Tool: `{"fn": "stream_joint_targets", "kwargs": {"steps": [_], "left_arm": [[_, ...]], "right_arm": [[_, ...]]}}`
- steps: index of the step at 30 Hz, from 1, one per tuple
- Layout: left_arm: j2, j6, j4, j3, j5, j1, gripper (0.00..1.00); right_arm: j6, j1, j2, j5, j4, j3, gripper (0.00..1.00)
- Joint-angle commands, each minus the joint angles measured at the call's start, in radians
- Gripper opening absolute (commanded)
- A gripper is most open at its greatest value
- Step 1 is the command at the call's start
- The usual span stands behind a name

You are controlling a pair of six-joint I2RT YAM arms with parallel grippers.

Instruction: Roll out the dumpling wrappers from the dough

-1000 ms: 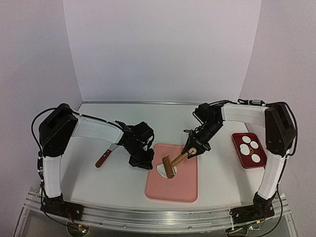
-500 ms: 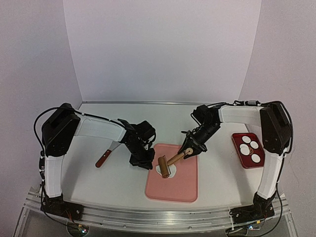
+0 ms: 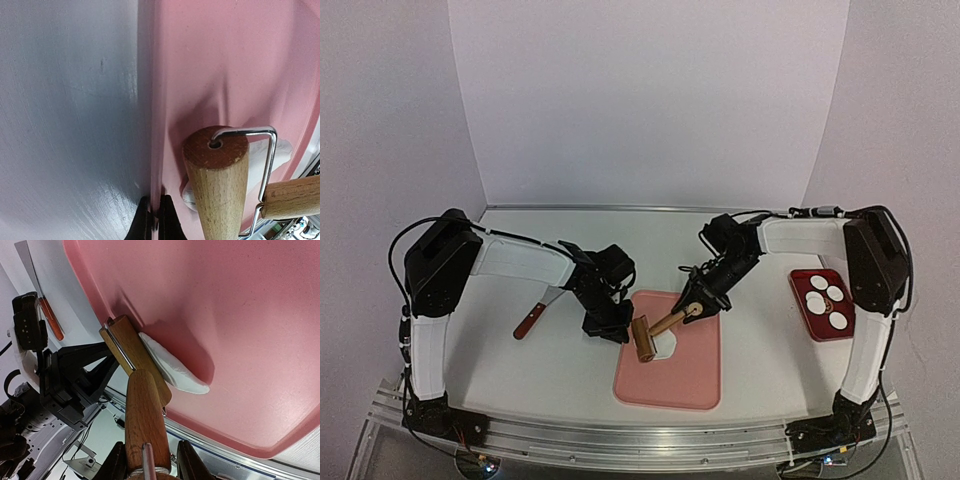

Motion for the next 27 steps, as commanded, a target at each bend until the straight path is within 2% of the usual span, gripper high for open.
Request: {"fn": "stream_joint_targets", "kwargs": {"steps": [1, 10, 14, 22, 27], "left_arm": [[0.025, -0.035, 0.070, -0.032, -0.024, -0.011, 0.00], [0.001, -0.046, 0.076, -0.058, -0.058, -0.010, 0.00], [0.008, -0.043, 0.101, -0.054, -0.047, -0.010, 0.00], [0.015, -0.038, 0.115, -0.040, -0.033, -0.010, 0.00], [0.019, -0.039, 0.114, -0.032, -0.028, -0.010, 0.00]], "right_arm": [[0.084, 0.017, 0.088, 0.607, -0.128, -0.114, 0.00], [0.051, -0.100, -0.069, 0.656, -0.168, -0.227, 0.00], [0.025, -0.091, -0.023, 0.610, -0.165, -0.206, 0.00], [0.034, 0.008, 0.123, 0.552, -0.152, -0.094, 0.00], [0.051, 0.026, 0.143, 0.556, -0.148, -0.085, 0.00]]}}
